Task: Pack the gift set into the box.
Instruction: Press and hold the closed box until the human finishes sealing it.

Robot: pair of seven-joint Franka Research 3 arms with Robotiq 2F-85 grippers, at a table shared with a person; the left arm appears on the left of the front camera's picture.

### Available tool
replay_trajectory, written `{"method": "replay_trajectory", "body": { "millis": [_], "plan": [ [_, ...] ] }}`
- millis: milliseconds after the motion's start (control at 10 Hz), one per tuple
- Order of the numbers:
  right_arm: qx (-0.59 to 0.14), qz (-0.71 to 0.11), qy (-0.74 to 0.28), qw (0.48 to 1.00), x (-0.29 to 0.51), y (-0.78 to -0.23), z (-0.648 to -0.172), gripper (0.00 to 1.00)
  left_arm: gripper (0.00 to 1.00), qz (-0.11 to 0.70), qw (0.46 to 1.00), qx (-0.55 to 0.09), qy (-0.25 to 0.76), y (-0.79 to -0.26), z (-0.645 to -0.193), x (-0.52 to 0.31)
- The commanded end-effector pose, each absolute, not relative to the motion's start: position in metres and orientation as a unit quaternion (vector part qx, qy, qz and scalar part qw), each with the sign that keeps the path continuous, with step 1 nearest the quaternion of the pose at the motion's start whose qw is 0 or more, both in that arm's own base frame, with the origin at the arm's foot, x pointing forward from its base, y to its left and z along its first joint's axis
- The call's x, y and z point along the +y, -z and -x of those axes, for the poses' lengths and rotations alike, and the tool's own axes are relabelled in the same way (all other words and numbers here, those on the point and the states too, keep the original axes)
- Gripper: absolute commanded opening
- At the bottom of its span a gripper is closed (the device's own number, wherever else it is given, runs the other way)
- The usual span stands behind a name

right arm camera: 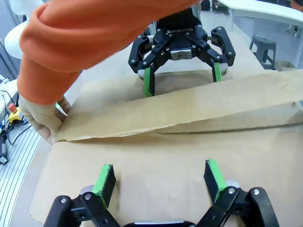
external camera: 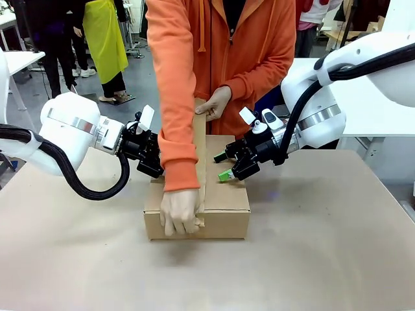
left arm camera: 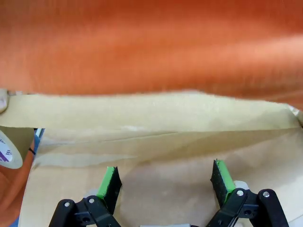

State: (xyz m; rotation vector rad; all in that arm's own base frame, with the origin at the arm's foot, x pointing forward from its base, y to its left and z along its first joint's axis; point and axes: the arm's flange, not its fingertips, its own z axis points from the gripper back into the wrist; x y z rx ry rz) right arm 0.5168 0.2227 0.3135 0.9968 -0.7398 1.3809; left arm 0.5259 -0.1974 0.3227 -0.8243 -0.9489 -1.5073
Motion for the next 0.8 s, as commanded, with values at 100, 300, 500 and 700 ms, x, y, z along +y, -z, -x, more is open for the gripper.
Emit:
{"method": "replay_trajectory", "body": {
  "millis": [100, 300, 500, 700],
  "plan": [
    [-0.321, -0.430, -0.596, 0.597, 0.2232, -0.3090, -0.5156, 1.00, 1.00, 0.349, 0.550, -0.402, 0.644, -0.3174, -0.5248, -0.1982],
    [-0.321, -0.430, -0.596, 0.597, 0.2232, -0.3090, -0.5156, 1.00, 1.00, 0.349, 0.550, -0.402, 0.644, -0.3174, -0.5248, -0.1982],
    [-0.321, -0.430, -0.596, 0.597, 0.2232, -0.3090, -0.5156, 1.00, 1.00, 0.349, 0.550, -0.402, 0.644, -0.3174, -0.5248, -0.1982],
    [-0.321, -0.430, -0.596, 0.597, 0.2232, -0.3090, -0.5156, 1.00, 1.00, 0.349, 0.550, -0.402, 0.644, -0.3174, -0.5248, -0.1982]
  ]
}}
